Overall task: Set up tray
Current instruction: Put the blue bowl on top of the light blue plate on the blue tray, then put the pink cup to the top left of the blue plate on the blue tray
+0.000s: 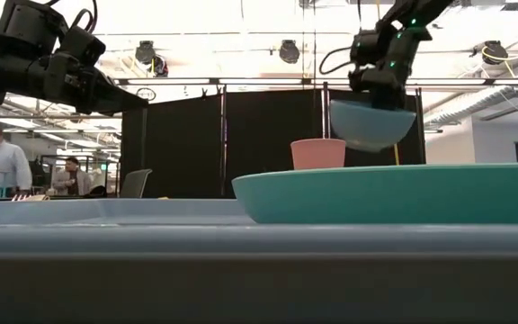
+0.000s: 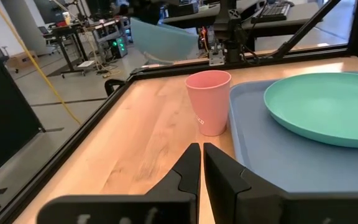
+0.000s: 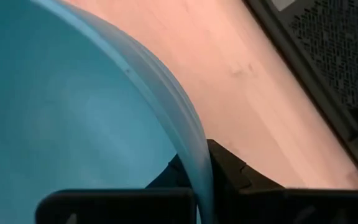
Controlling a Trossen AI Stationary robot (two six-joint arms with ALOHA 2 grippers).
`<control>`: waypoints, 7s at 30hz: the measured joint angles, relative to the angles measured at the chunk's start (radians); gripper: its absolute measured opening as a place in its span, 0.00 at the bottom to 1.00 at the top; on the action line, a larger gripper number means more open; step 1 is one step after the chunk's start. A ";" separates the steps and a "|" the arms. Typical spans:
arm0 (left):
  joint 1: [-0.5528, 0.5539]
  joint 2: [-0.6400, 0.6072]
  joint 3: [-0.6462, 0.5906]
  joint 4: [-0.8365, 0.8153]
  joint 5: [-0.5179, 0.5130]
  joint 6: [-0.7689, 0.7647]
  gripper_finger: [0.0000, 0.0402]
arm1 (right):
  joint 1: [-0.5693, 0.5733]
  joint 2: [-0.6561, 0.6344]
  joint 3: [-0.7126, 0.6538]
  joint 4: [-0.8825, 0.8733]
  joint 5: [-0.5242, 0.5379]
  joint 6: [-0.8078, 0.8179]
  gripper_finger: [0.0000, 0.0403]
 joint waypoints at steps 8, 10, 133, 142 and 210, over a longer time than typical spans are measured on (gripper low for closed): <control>0.000 0.000 0.000 0.009 0.020 0.003 0.06 | 0.151 -0.056 0.000 -0.092 -0.046 0.014 0.01; 0.000 0.000 0.000 0.014 0.020 0.003 0.06 | 0.214 -0.061 0.000 -0.064 -0.056 0.006 0.01; -0.001 0.000 0.000 -0.002 0.070 -0.071 0.06 | 0.995 0.470 0.087 0.173 -0.102 0.394 0.05; -0.001 0.000 0.000 -0.002 0.071 -0.077 0.06 | 0.993 0.470 0.087 0.167 -0.097 0.402 0.19; -0.206 0.788 0.845 -0.522 -0.028 0.227 0.31 | 0.907 -0.945 -1.085 1.291 0.234 0.037 0.00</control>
